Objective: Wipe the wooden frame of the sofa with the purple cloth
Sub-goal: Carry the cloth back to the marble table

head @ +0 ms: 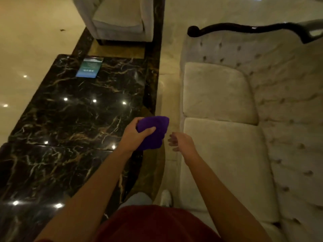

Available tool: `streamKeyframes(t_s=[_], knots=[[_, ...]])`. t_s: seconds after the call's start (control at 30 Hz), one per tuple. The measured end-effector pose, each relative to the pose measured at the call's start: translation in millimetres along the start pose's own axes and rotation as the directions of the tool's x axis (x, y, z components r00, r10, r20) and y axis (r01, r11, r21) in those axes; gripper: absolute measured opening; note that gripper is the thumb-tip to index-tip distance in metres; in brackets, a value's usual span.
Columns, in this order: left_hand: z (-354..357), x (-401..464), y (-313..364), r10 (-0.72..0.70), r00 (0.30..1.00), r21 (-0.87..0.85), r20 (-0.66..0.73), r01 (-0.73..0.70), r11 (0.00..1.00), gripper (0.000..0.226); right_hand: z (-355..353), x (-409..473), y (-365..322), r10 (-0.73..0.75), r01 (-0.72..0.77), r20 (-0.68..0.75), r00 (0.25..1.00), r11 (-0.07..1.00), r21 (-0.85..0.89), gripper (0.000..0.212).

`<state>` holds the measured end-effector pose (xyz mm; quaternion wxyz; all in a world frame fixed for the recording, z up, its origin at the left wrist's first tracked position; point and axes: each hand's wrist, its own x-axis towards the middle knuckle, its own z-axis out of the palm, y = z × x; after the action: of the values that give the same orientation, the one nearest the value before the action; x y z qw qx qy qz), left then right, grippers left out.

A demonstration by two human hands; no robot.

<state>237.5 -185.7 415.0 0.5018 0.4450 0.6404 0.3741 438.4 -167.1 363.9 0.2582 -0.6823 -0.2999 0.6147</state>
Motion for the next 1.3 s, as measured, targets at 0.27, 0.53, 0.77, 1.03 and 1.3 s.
streamKeyframes(t_s=[0.27,0.53,0.77,1.03,1.3], knots=[[-41.5,78.6,-12.2,-0.239,0.962,-0.396,-0.134,0.169,0.903,0.052,71.4,89.6,-65.9,0.078,-0.137,0.328,0.941,0.977,0.161,0.047],[-73.6,174.7,-10.7,-0.403,0.914,-0.65,-0.04,0.283,0.706,0.024,126.9,171.8,-106.7,0.237,-0.286,0.388,0.891,0.955,0.074,0.083],[-105.1,217.8,-38.0,-0.523,0.848,-0.755,-0.083,0.289,0.589,0.033,180.1,247.0,-165.4,0.28,-0.27,0.573,0.77,0.957,-0.106,0.072],[-115.2,227.1,-84.8,-0.697,0.579,-0.784,-0.423,0.152,0.602,0.045,277.4,322.9,-191.0,0.388,0.079,0.684,0.618,0.834,-0.546,0.046],[-84.4,245.5,-155.2,-0.79,0.225,-0.767,-0.571,0.198,0.61,0.053,330.4,378.9,-149.9,0.496,0.221,0.623,0.604,0.647,-0.729,0.031]])
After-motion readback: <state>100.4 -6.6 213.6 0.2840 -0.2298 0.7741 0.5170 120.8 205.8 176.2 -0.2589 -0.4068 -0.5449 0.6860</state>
